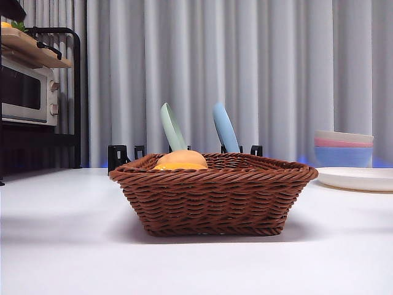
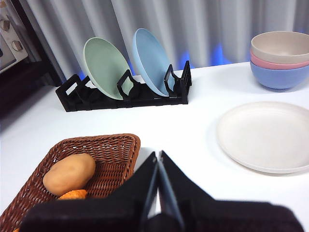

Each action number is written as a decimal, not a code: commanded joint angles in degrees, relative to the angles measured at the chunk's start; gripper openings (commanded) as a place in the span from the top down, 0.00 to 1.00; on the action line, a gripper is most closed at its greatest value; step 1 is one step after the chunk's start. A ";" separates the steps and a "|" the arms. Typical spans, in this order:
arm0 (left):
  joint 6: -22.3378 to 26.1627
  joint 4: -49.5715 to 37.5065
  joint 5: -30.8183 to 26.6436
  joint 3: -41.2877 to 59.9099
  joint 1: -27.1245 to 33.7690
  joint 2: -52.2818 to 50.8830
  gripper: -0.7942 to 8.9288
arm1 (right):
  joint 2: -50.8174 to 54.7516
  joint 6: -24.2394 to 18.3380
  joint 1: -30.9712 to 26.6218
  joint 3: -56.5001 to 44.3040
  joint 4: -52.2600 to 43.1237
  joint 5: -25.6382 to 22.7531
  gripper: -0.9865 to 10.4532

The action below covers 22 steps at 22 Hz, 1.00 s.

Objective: Pick up the basket,pick up the corn from the table,pick up the potato from the table,pick up the cucumber from the table,put all items into the basket

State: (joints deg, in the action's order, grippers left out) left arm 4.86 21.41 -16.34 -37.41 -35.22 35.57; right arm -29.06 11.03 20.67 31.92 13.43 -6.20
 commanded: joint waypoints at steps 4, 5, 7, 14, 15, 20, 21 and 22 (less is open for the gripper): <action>5.44 2.49 -1.49 0.66 0.11 0.39 0.92 | 0.04 0.66 -0.02 0.02 0.09 -0.22 0.93; 5.40 2.29 -1.53 1.27 0.26 -0.09 0.92 | 0.04 0.66 -0.02 0.02 0.13 -0.26 0.93; 5.53 0.85 -1.46 3.54 2.01 -2.75 0.92 | 0.04 0.66 -0.02 0.02 0.22 -0.20 0.93; 5.42 -16.57 8.17 19.23 16.09 -14.99 0.92 | -0.15 0.66 -0.02 0.02 0.76 -0.20 0.93; 5.33 -18.60 9.97 21.75 18.58 -17.07 0.92 | -0.15 0.66 -0.02 0.02 0.79 -0.17 0.93; 3.43 -22.21 14.34 31.04 27.65 -25.38 0.92 | -0.17 0.66 -0.02 0.02 0.81 -0.17 0.93; 2.91 -22.14 14.86 32.39 28.96 -26.58 0.92 | -0.17 0.66 -0.02 0.02 0.83 -0.17 0.93; 2.54 -21.94 15.39 33.51 30.08 -27.56 0.92 | -0.17 0.66 -0.02 0.02 0.83 -0.20 0.93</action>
State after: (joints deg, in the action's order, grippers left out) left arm 8.62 -0.08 -1.67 -4.95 -6.15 8.88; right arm -29.28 11.18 20.64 31.92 14.57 -6.20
